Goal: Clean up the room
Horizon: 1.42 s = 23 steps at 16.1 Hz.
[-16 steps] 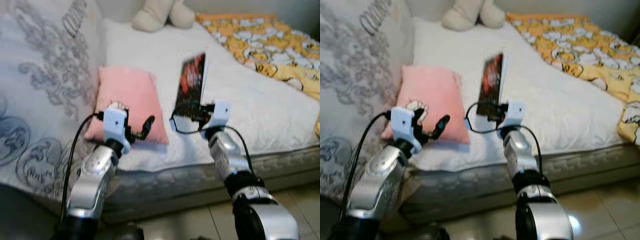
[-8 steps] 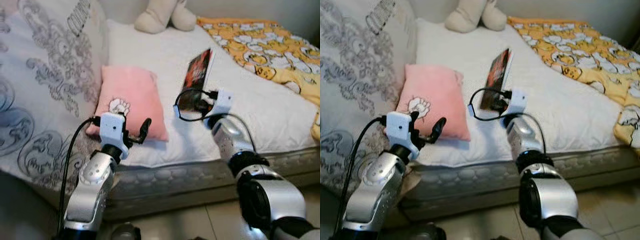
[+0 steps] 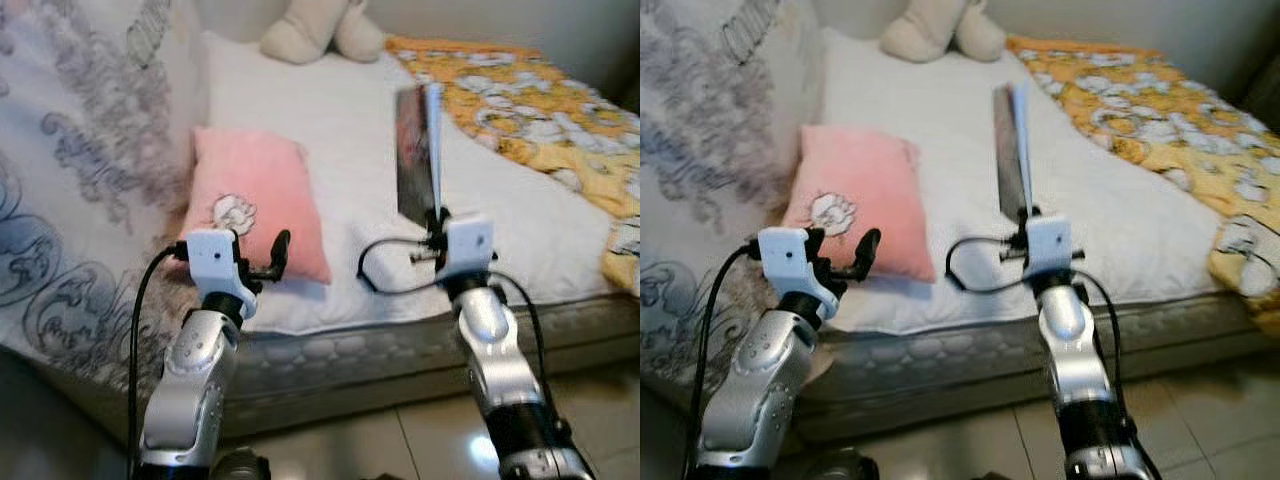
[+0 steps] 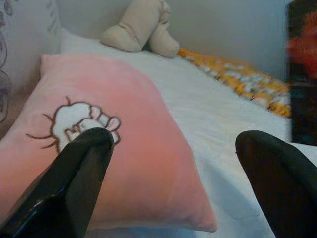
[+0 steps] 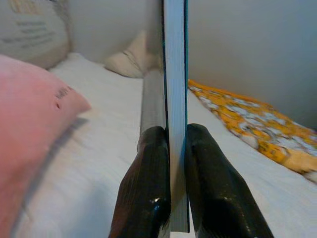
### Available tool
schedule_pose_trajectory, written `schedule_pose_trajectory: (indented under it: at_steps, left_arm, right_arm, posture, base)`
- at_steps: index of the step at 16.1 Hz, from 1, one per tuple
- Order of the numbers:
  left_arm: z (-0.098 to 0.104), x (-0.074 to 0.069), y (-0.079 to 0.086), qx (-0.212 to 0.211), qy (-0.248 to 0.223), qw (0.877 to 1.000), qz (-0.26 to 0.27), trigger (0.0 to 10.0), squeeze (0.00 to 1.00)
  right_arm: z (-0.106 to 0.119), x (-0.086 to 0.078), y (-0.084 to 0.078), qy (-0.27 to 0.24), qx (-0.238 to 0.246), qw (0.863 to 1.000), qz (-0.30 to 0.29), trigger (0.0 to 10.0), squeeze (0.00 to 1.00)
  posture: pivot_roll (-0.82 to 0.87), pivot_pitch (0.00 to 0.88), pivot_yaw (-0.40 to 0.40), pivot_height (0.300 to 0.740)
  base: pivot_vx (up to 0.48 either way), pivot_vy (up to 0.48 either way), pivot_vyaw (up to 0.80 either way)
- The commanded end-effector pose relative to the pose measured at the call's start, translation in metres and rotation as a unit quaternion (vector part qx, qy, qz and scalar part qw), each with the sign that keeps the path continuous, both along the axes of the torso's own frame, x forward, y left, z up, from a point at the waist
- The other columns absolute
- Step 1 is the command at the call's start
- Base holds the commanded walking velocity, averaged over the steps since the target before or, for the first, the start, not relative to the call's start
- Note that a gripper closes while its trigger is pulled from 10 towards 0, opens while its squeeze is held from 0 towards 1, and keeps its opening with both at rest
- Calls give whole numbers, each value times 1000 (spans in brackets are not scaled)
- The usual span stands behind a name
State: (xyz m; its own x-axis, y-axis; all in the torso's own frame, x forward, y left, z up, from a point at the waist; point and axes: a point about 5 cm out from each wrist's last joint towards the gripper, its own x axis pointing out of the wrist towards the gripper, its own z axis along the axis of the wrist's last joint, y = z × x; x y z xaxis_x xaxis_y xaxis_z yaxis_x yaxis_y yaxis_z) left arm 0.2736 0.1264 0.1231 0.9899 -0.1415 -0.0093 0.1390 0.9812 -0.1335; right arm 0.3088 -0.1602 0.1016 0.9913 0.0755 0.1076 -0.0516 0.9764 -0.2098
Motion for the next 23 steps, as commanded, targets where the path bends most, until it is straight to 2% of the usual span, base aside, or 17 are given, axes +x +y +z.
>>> schedule_pose_trajectory:
  at_steps: [1, 3, 5, 7, 9, 12, 18, 20, 22, 23]
  left_arm:
    - [-5, 3, 7, 32, 9, 998, 47, 10000, 0]
    - [-9, 6, 17, 66, 21, 995, 74, 10000, 0]
    - [-15, 5, 26, 86, 37, 991, 97, 10000, 0]
    - [-18, 5, 23, 100, 39, 990, 89, 10000, 0]
    - [-17, 6, 13, 81, 33, 994, 62, 10000, 0]
    - [-10, 4, 6, 87, 6, 996, 33, 10000, 0]
    - [-12, 6, 10, 93, 16, 995, 45, 10000, 0]
    - [-9, 7, 11, 84, 6, 996, 43, 10000, 0]
    - [-6, 10, 13, 100, -2, 994, 38, 10000, 0]
    - [-8, 15, 16, 144, 9, 989, 44, 10000, 0]
  right_arm:
    - [14, 3, -1, -40, -7, 999, -2, 0, 0]
    - [4, -4, -3, -16, 12, 1000, -1, 0, 0]
    - [-9, -16, -10, 4, 11, 1000, -3, 0, 0]
    - [-18, -20, -14, 21, 17, 1000, -5, 0, 0]
    - [-17, -19, -14, 21, 19, 1000, -8, 0, 0]
    - [-11, -14, -14, 8, 20, 1000, -8, 0, 0]
    - [-8, -9, -9, 5, 24, 1000, -3, 0, 0]
    - [-6, -6, -7, 4, 32, 999, -3, 0, 0]
    - [-2, -2, -4, 2, 39, 999, 2, 0, 0]
    - [-1, 0, -3, 1, 41, 999, 4, 0, 0]
  posture:
    - [75, 0, -93, 719]
    - [72, 0, -88, 719]
    - [69, 0, -82, 719]
    - [68, 0, -77, 719]
    - [64, 0, -72, 719]
    - [66, 0, -70, 719]
    - [70, 0, -72, 719]
    - [69, 0, -69, 719]
    - [71, 0, -67, 719]
    - [73, 0, -66, 719]
  base:
    - [274, -390, 775]
    - [300, -371, 769]
    - [304, -368, 769]
    - [154, -182, 772]
    - [0, 0, 387]
    - [0, -279, 0]
    - [187, -396, 0]
    - [0, 0, 0]
    - [0, 0, 0]
    - [0, 0, 0]
